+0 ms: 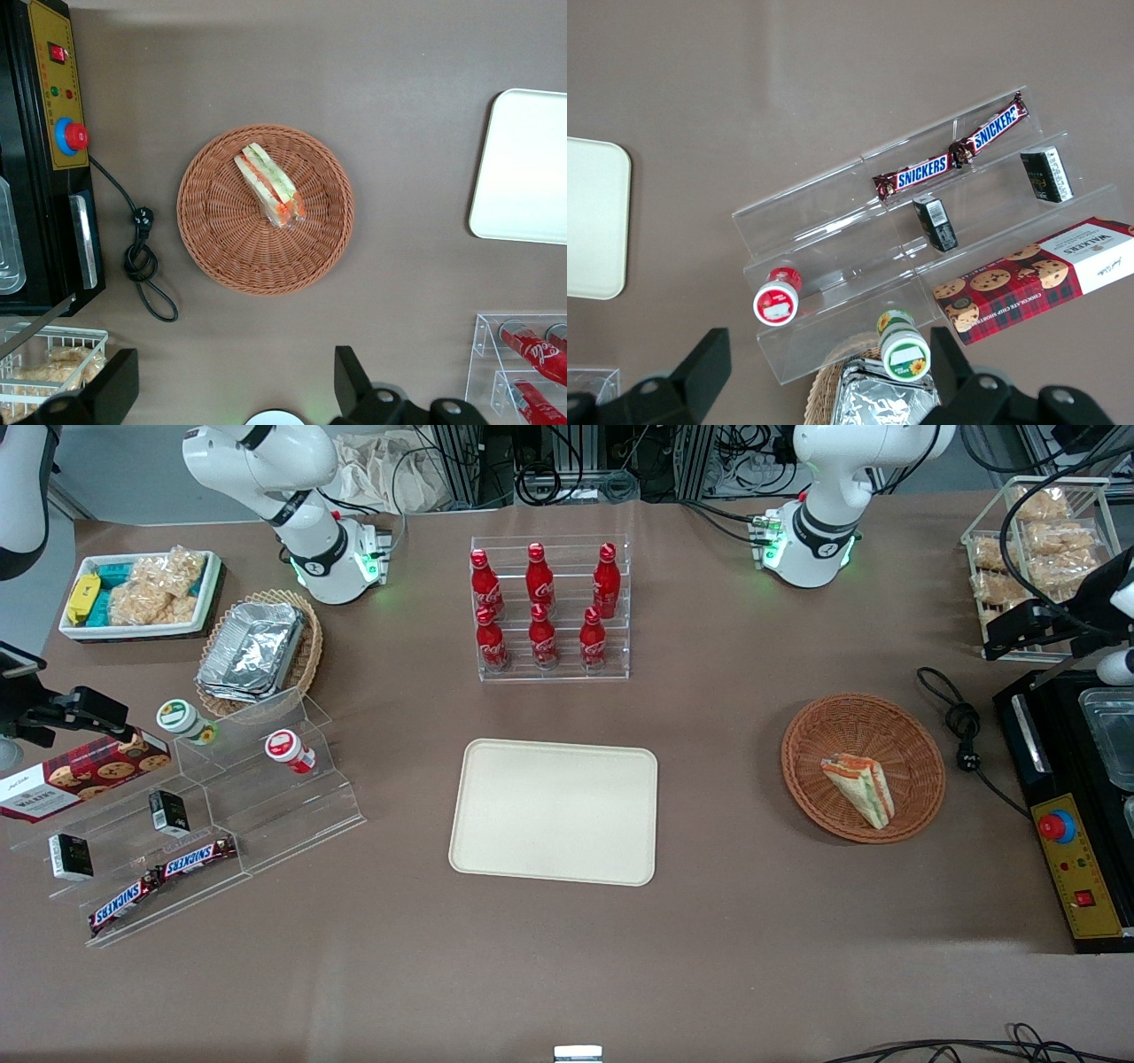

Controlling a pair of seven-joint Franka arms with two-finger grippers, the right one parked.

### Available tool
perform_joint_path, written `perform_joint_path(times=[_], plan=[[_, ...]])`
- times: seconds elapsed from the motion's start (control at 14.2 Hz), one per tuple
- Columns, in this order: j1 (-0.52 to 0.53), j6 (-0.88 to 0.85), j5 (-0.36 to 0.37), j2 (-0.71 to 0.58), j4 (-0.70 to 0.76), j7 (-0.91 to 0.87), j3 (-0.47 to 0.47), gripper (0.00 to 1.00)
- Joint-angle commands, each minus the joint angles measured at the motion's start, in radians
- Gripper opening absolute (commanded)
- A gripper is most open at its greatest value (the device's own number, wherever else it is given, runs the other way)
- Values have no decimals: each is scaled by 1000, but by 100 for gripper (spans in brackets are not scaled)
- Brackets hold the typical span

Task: Place sandwich from basket to tray
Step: 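Move the left gripper over the sandwich in the wicker basket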

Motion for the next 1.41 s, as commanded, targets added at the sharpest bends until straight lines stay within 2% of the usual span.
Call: perform_joint_path(times=[0.0,0.35,0.85,1.06,1.34], plan=[[-19,-26,4,-1,21,-3,6,99],[-23,22,-5,37,-22,-37,3,99],[-19,452,-22,54,-374,-322,1,99],[-16,642,-21,75,-536,-380,2,99],[-15,874,-13,159,-674,-475,3,99]])
